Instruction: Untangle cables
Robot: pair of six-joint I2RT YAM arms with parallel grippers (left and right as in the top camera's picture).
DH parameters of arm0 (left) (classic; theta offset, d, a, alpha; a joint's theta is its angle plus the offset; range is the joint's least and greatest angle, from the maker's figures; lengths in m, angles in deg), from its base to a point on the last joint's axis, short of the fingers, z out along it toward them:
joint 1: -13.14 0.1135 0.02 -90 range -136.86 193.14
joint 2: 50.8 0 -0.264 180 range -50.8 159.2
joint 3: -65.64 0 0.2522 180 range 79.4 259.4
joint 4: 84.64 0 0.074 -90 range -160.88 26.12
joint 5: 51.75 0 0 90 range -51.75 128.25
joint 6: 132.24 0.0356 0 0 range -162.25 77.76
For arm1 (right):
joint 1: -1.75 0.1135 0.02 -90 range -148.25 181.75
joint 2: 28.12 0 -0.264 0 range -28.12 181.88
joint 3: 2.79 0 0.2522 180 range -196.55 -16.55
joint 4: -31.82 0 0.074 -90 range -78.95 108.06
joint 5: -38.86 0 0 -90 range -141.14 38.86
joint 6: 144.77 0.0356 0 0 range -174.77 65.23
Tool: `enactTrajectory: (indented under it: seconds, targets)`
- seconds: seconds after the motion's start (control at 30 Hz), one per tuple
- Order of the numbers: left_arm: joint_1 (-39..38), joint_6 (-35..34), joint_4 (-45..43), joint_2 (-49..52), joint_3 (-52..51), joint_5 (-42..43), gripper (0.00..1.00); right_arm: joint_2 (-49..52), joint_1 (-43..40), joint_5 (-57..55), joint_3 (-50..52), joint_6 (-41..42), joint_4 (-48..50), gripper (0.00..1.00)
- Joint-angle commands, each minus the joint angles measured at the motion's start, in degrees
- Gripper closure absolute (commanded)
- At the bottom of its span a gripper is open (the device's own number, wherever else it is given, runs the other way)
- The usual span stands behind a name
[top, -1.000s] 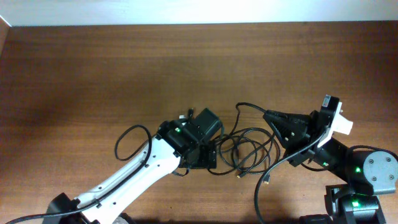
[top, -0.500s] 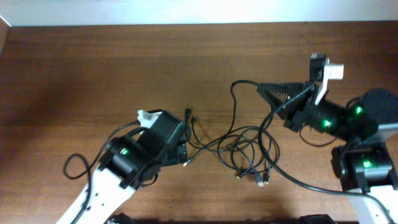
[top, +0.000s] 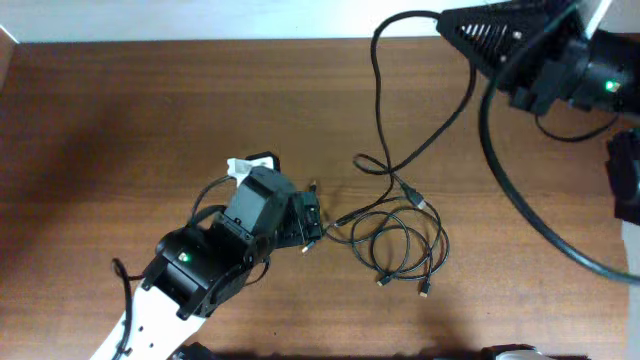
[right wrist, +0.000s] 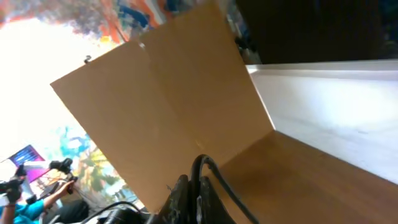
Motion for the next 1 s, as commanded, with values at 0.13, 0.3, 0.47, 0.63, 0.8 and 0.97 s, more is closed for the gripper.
enactTrajectory:
  seconds: [0.13, 0.3, 0.47, 0.63, 0.8, 0.97]
  targets:
    - [0.1, 0.7, -2.7, -0.4, 0.8, 8.0, 0.01, 0.1, -7.8, 1.8, -2.1, 7.3, 21.7, 0.96]
    - [0.1, 0.7, -2.7, -0.4, 0.8, 7.8, 0.01, 2.7, -23.8, 17.9, -2.1, 3.2, 20.2, 0.96]
    - [0.1, 0.7, -2.6, -0.4, 0.8, 7.9, 0.01, 8.2, -29.8, 17.4, -2.1, 3.4, 13.4, 0.96]
    - [0.1, 0.7, -2.6, -0.4, 0.8, 7.9, 0.01, 14.0, -30.1, -3.1, -2.1, -1.3, -6.4, 0.96]
    - [0.1, 0.7, -2.6, -0.4, 0.8, 7.9, 0.01, 13.9, -29.8, -53.4, -2.1, -24.8, -24.6, 0.96]
    - [0.1, 0.7, -2.6, -0.4, 0.8, 7.9, 0.01, 13.9, -30.2, -82.1, -2.1, -32.7, -14.6, 0.96]
